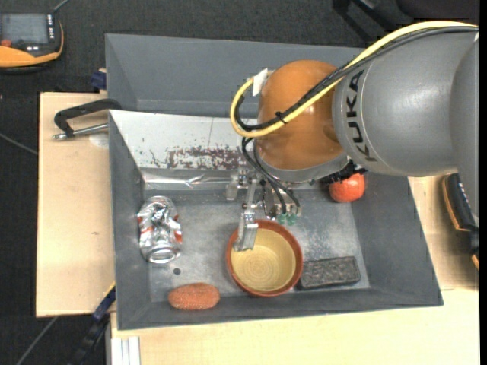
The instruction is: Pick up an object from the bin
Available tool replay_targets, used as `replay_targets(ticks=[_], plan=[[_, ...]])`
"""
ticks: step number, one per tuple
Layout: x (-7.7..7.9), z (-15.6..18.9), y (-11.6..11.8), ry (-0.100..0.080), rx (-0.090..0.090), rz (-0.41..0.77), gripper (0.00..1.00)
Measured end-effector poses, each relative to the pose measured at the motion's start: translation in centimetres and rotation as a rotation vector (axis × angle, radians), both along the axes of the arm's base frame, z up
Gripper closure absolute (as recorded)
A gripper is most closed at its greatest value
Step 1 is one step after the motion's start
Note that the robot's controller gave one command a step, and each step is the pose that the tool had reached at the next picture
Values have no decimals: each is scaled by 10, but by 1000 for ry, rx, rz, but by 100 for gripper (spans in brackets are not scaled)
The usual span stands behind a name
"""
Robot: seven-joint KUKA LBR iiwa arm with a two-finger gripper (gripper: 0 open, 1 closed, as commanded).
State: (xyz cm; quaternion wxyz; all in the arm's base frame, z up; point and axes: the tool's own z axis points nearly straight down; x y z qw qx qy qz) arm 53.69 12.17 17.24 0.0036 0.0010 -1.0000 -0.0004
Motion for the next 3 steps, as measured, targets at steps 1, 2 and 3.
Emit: replay_targets(ticks=[1, 2, 3], plan=[[-13, -103, -55, 1, 3, 285, 0], [34, -82, -52, -9, 5, 415, 0], [32, -83, -52, -3, 7, 413, 100]])
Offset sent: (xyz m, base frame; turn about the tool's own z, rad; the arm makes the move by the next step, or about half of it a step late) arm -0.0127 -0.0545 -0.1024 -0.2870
